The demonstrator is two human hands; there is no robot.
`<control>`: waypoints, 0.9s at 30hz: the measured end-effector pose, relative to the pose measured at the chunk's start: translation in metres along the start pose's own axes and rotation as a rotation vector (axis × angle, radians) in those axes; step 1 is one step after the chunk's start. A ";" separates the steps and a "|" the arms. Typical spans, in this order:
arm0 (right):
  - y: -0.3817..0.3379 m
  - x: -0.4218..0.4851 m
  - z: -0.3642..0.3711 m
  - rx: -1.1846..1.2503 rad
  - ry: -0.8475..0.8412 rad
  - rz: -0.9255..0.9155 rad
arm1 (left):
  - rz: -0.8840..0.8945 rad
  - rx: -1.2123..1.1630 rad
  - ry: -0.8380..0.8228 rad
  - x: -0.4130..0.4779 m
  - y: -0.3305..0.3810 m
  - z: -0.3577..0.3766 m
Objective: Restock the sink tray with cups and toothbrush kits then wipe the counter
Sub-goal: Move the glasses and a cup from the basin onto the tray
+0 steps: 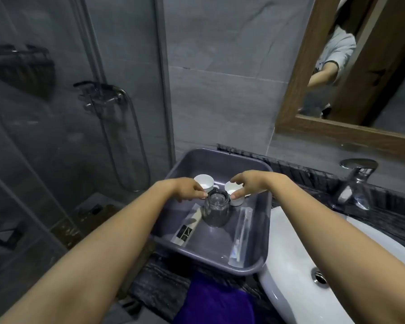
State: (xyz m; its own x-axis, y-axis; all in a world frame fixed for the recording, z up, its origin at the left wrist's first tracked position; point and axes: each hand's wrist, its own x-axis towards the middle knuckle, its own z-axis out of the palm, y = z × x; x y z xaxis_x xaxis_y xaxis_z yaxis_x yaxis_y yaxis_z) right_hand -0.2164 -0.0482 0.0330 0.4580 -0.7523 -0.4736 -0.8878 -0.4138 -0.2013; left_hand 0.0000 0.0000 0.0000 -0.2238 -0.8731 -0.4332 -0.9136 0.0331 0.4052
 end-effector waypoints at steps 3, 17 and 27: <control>0.011 0.012 0.005 0.032 0.012 0.012 | 0.025 0.037 0.079 0.014 0.001 0.014; 0.062 0.104 0.018 0.026 -0.021 -0.130 | 0.081 -0.263 0.232 0.069 0.008 0.060; 0.072 0.128 0.031 0.037 -0.138 -0.127 | 0.037 -0.446 0.324 0.071 0.011 0.079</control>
State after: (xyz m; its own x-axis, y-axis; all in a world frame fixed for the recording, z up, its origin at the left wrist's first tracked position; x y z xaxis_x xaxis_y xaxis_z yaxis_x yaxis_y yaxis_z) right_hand -0.2231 -0.1586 -0.0687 0.5585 -0.6164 -0.5550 -0.8253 -0.4798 -0.2976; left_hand -0.0530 -0.0233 -0.0903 -0.0731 -0.9826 -0.1707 -0.6589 -0.0809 0.7479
